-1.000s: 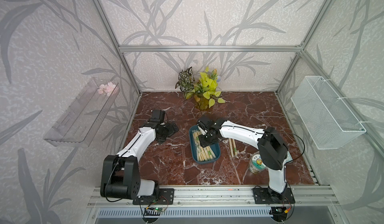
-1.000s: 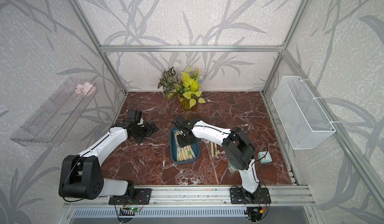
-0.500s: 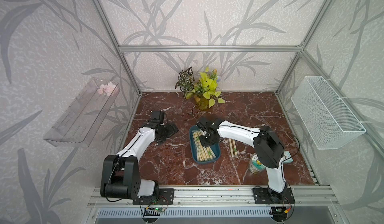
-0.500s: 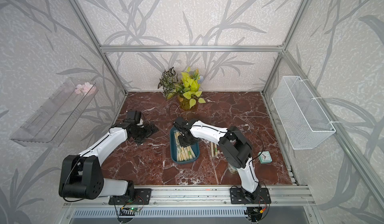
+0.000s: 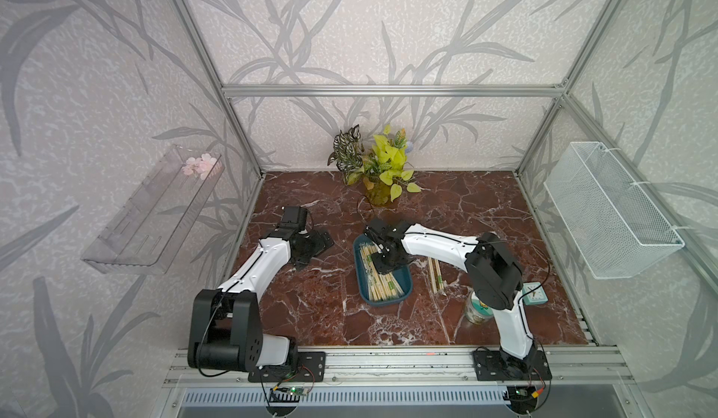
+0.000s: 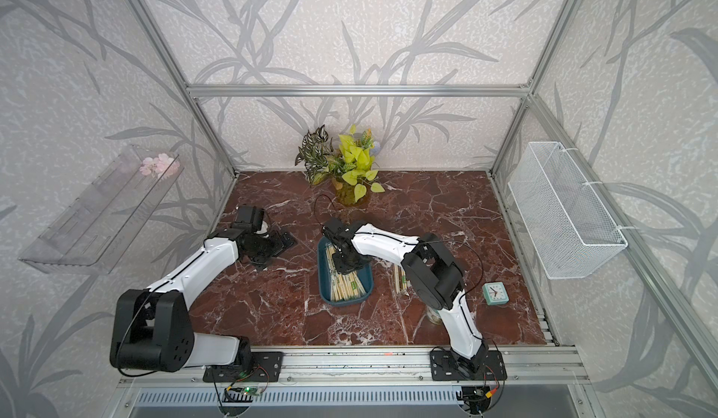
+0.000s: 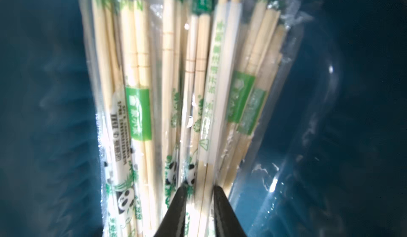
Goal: Take the paired disposable chopsticks out of the storage box
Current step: Pick up the paired disposable chopsticks from the storage box.
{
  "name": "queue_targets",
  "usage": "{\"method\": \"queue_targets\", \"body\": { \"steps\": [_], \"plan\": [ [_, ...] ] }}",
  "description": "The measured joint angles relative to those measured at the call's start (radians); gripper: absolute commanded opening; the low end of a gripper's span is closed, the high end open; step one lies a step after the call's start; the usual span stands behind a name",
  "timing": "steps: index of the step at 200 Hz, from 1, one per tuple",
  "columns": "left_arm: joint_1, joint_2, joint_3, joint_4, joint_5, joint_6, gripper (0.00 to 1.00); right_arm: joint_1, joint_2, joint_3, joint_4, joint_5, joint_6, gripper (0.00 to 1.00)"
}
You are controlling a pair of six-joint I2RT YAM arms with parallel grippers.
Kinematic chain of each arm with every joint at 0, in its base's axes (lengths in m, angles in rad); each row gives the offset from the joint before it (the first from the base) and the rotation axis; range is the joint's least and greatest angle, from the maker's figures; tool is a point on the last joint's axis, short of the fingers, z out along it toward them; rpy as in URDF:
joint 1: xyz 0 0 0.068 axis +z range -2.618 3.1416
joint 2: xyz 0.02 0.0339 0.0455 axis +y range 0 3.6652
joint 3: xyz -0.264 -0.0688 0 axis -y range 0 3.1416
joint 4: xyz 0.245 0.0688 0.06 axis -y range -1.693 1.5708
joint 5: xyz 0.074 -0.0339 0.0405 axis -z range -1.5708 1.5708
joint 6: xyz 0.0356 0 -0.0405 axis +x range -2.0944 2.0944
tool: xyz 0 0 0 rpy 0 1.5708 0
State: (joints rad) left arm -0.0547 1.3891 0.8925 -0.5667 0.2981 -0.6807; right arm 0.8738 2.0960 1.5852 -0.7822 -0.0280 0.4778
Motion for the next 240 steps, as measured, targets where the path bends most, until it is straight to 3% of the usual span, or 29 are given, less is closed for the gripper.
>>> {"method": "queue_targets", "body": {
  "steps": [92, 161, 240],
  "plan": [
    [0.004, 0.0, 0.0, 0.0, 0.003, 0.0, 0.99, -0.002, 0.0, 0.006, -0.004, -0.007, -0.004, 0.09],
    [0.004, 0.0, 0.0, 0.001, 0.011, 0.0, 0.99, -0.024, -0.058, 0.006, -0.014, -0.034, 0.021, 0.06],
    [0.004, 0.0, 0.0, 0.003, 0.023, 0.0, 0.99, -0.128, -0.218, -0.127, 0.151, -0.238, 0.102, 0.06]
  ]
}}
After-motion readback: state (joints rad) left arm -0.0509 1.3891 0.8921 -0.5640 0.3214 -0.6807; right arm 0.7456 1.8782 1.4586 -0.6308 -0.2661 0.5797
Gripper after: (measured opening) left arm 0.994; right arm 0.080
